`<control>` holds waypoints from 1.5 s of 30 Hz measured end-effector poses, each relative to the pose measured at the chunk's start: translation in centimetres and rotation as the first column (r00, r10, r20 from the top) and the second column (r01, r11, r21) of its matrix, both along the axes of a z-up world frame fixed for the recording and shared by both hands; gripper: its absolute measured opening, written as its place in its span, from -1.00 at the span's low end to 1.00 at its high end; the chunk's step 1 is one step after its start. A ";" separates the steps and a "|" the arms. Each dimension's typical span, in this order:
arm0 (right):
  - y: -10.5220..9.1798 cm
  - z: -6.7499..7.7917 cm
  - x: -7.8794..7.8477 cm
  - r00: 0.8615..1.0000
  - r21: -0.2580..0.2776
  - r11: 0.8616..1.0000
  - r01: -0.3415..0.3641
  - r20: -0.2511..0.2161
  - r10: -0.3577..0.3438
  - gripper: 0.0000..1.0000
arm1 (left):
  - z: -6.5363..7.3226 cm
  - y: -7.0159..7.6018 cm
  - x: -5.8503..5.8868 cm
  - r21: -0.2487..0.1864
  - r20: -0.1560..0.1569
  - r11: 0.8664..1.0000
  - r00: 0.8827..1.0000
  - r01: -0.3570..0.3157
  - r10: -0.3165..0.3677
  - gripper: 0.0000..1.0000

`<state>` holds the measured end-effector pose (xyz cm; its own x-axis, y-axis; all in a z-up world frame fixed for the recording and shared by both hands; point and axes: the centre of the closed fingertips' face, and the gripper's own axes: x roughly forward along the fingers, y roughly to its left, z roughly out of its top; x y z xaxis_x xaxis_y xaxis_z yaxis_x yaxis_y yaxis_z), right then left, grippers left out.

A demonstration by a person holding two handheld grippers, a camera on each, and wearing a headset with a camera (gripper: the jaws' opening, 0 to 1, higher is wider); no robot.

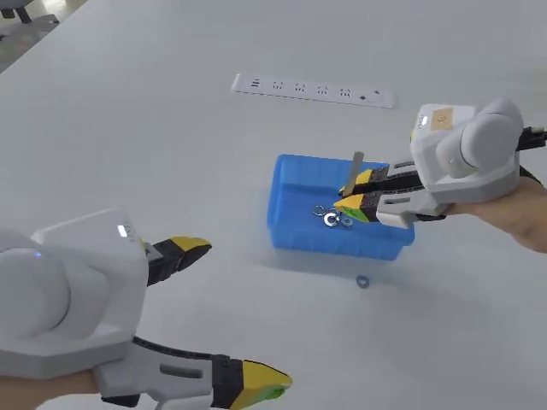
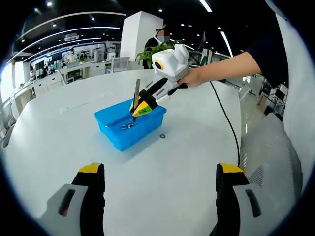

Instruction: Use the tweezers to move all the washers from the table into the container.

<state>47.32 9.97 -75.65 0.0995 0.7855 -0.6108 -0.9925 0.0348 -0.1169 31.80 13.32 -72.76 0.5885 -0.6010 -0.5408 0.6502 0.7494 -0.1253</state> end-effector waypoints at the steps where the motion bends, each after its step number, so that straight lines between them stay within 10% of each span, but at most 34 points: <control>1: 0.0 -0.1 0.0 1.000 -0.002 1.000 0.000 -0.002 0.000 -0.80 | 0.0 0.0 0.0 -0.002 -0.001 1.000 1.000 0.001 -0.001 0.98; 25: -0.3 0.6 -0.2 1.000 -0.004 1.000 0.005 0.012 -0.005 -0.80 | 1.5 -0.3 1.0 -0.012 0.030 1.000 1.000 0.002 -0.002 0.98; 30: -0.1 1.4 -0.7 1.000 0.009 1.000 -0.009 0.016 0.008 -0.82 | 4.8 -1.2 3.5 -0.086 0.108 0.995 0.993 0.047 -0.038 0.73; 33: 0.0 1.7 -0.8 1.000 0.014 1.000 -0.012 0.019 0.012 -0.82 | 4.9 -0.9 5.3 0.001 0.130 0.996 0.988 0.085 -0.085 0.72; 40: 0.0 1.9 -0.9 0.999 0.009 1.000 -0.020 0.034 0.020 -0.84 | 7.1 -1.9 9.0 0.035 0.196 0.987 0.967 0.157 -0.161 0.39; 45: -0.2 2.1 -0.9 0.999 0.012 1.000 -0.011 0.033 0.011 -0.84 | 6.6 -2.2 11.4 0.040 0.180 0.981 0.964 0.190 -0.194 0.41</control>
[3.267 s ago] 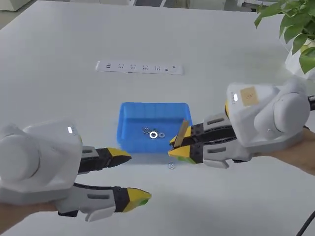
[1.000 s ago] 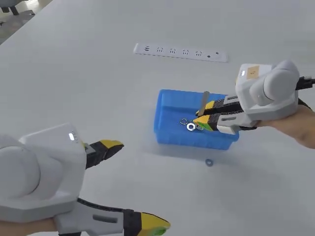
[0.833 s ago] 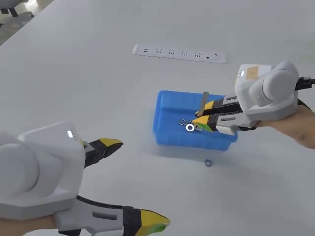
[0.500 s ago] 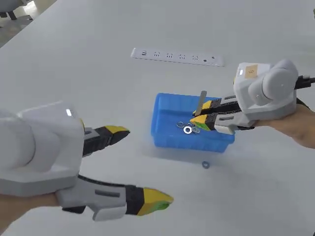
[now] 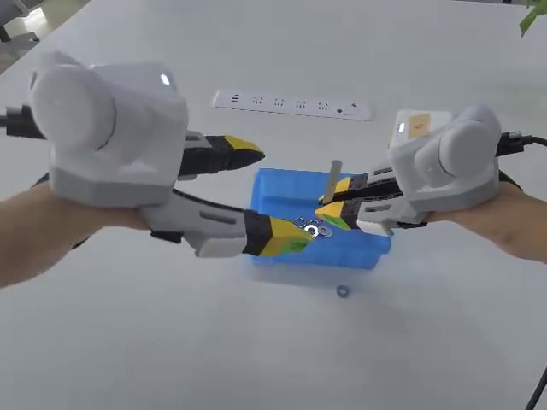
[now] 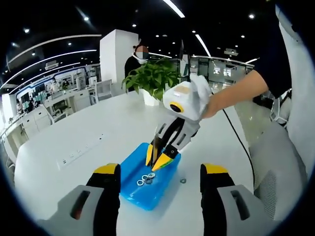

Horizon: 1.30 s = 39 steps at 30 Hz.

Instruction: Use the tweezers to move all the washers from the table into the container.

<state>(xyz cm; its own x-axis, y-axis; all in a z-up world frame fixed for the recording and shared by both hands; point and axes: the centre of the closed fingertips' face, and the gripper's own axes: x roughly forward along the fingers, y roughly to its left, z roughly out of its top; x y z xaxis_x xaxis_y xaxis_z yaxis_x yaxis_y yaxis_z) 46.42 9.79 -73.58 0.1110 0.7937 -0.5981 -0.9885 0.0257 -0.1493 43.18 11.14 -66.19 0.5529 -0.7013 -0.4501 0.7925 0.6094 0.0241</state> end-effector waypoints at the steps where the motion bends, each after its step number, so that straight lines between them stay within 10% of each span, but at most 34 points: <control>1: 0.0 0.0 -0.1 1.000 -0.002 1.000 -0.002 0.002 0.002 -0.84 | -0.2 0.1 0.3 0.013 0.000 1.000 1.000 0.001 -0.001 0.40; 6: 0.1 0.3 -0.8 1.000 -0.005 1.000 -0.029 0.004 0.029 -0.84 | -0.9 -0.4 2.1 0.004 -0.013 1.000 1.000 0.024 -0.024 0.33; 9: 0.2 0.4 -1.1 0.999 -0.006 0.999 -0.041 0.007 0.041 -0.84 | -1.9 -0.7 2.8 0.089 0.006 0.995 0.999 0.049 -0.050 0.30; 19: 0.4 0.5 -1.7 0.997 -0.020 0.997 -0.073 0.021 0.073 -0.84 | -0.8 -3.7 3.1 0.037 0.027 0.992 0.992 0.121 -0.122 -0.16; 32: 0.4 0.7 -1.8 0.997 -0.022 0.997 -0.077 0.018 0.078 -0.84 | -0.9 -4.3 1.5 0.090 0.019 0.968 0.971 0.236 -0.239 -0.82; 39: 0.4 1.1 -1.8 0.997 -0.018 0.997 -0.076 0.024 0.077 -0.84 | -0.4 -4.6 1.2 0.103 0.039 0.965 0.969 0.240 -0.245 -0.83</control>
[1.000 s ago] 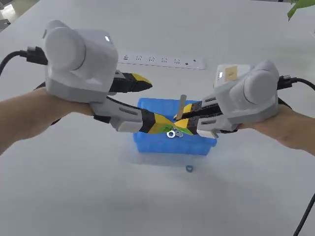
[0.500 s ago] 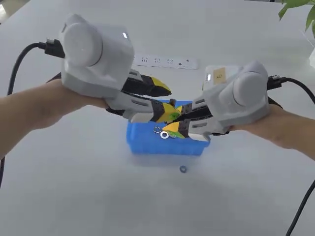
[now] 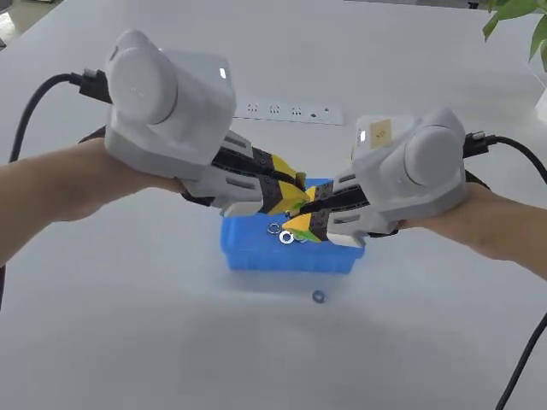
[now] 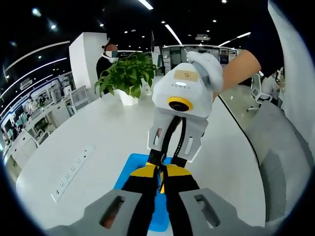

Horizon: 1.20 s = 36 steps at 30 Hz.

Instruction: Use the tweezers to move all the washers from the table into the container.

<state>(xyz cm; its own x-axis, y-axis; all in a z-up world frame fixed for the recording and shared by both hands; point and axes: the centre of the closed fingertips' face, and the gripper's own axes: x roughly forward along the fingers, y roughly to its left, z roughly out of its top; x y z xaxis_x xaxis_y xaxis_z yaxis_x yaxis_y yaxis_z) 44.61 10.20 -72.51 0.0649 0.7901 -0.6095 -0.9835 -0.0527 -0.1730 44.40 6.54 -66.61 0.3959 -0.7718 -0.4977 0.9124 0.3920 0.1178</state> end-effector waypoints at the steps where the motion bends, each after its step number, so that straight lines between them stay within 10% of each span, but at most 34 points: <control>1: 0.0 0.1 0.1 1.000 0.002 1.000 0.003 0.003 -0.003 -0.83 | 0.1 0.0 0.1 0.009 0.024 1.000 1.000 -0.003 0.003 -0.84; 29: -1.5 2.2 -1.1 0.999 0.037 0.998 0.049 0.016 -0.049 -0.55 | 2.8 0.1 -1.2 0.018 0.071 0.999 0.997 -0.030 0.029 -0.86; 36: -2.6 3.8 -2.5 0.996 0.115 0.990 0.081 -0.058 -0.075 -0.39 | 3.7 -0.6 -2.1 0.010 0.084 1.000 0.996 -0.024 0.023 -0.87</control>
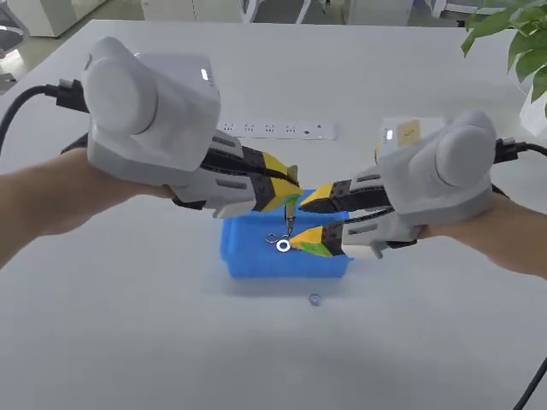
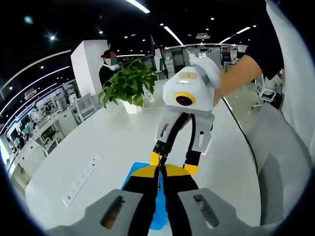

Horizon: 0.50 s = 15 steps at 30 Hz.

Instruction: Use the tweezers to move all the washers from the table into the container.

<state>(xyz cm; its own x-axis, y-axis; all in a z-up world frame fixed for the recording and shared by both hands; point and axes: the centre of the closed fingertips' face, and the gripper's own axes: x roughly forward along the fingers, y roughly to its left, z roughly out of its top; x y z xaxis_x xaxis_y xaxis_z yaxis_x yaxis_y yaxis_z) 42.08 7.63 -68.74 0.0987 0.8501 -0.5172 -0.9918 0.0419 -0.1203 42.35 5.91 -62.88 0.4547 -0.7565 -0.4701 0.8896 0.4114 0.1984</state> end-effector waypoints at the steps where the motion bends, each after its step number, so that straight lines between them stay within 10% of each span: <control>1: -0.2 0.3 -0.4 1.000 0.022 1.000 0.002 -0.018 -0.002 -0.36 | 0.1 -0.1 -0.1 -0.001 0.003 1.000 1.000 0.001 -0.001 -0.87; 15: -4.5 -1.6 -3.4 0.996 0.029 0.998 0.061 -0.072 -0.059 0.14 | -1.4 -2.2 -2.5 -0.006 -0.022 0.999 0.999 0.043 -0.044 -0.86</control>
